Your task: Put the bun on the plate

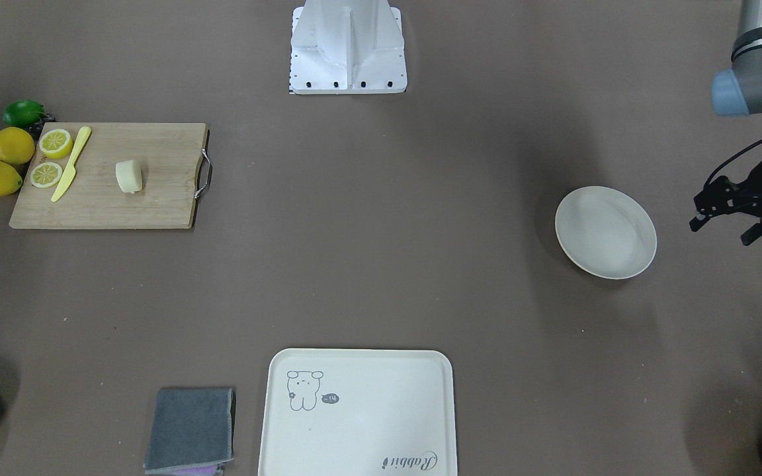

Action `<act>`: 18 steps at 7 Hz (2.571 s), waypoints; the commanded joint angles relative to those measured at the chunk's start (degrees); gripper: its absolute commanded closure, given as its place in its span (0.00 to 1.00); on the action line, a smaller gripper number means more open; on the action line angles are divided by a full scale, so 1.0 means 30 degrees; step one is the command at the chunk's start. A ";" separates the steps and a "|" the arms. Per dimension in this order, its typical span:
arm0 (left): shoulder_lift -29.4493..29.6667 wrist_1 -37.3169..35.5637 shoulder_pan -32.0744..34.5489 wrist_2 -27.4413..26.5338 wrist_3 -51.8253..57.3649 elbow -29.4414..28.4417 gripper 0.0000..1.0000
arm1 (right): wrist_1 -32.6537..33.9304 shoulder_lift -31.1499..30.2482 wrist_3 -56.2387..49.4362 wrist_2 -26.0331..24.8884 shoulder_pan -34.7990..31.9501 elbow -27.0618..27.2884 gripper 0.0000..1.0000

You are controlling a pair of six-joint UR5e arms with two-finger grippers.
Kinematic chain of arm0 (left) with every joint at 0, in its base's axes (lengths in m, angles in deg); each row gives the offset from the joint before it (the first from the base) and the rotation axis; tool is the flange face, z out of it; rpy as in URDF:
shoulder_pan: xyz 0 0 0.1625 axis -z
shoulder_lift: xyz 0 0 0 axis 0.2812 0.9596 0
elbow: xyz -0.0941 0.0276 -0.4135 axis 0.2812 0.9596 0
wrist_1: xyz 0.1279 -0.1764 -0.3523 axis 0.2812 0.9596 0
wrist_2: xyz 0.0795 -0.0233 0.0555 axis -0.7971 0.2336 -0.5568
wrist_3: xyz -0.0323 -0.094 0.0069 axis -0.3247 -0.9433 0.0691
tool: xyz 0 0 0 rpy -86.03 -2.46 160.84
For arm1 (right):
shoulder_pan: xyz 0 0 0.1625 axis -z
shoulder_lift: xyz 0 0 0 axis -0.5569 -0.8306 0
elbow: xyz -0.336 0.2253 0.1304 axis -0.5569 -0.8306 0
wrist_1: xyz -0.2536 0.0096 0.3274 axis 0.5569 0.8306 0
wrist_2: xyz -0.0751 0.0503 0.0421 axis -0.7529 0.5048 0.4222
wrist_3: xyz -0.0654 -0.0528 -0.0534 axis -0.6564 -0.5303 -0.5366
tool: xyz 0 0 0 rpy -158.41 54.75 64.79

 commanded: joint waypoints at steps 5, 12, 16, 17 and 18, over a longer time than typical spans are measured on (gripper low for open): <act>0.0200 0.6457 -0.3105 -0.0008 -0.3419 -0.4104 0.09 | -0.0332 -0.0125 0.0073 0.0094 0.0470 0.0195 0.00; 0.1859 0.7906 -0.3164 0.1399 -0.9786 -0.3382 1.00 | -0.0597 -0.0214 0.0189 0.0093 0.0470 0.0166 0.00; 0.6782 0.7497 -0.7190 -0.1981 -1.6827 -0.3321 1.00 | -0.0597 -0.0214 0.0277 0.0123 0.0470 0.0195 0.00; 0.7662 0.7205 -0.8280 -0.3073 -1.7943 -0.3320 1.00 | -0.0597 -0.0214 0.0278 0.0123 0.0470 0.0195 0.00; 0.8483 0.5868 -0.9132 -0.4215 -1.7983 -0.2972 1.00 | -0.0597 -0.0214 0.0278 0.0123 0.0470 0.0195 0.00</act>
